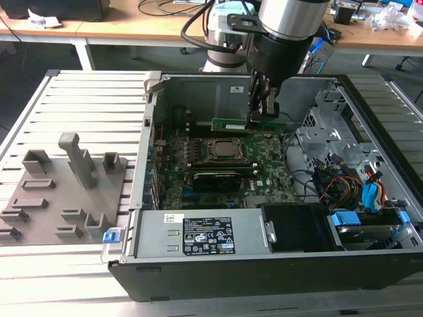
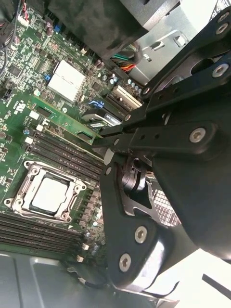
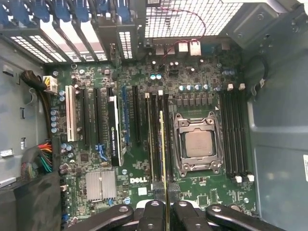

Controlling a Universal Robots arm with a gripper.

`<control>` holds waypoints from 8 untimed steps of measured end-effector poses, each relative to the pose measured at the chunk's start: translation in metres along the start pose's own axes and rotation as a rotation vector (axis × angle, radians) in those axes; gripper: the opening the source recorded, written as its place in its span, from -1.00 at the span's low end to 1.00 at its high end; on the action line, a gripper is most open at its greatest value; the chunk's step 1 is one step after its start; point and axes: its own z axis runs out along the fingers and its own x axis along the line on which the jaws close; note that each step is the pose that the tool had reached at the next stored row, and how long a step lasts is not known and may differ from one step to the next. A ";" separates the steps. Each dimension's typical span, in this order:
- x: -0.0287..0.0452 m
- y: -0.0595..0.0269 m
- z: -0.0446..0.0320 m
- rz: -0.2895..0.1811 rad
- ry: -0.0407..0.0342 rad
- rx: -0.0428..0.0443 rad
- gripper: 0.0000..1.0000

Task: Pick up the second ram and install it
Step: 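Insert the second ram into the second slot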

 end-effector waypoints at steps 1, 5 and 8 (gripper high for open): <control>-0.0007 0.0001 0.0009 0.000 0.0001 0.0000 -0.73; -0.0027 0.0004 0.0036 0.000 0.0000 0.0000 -0.73; -0.0053 0.0018 0.0071 0.000 0.0002 0.0000 -0.73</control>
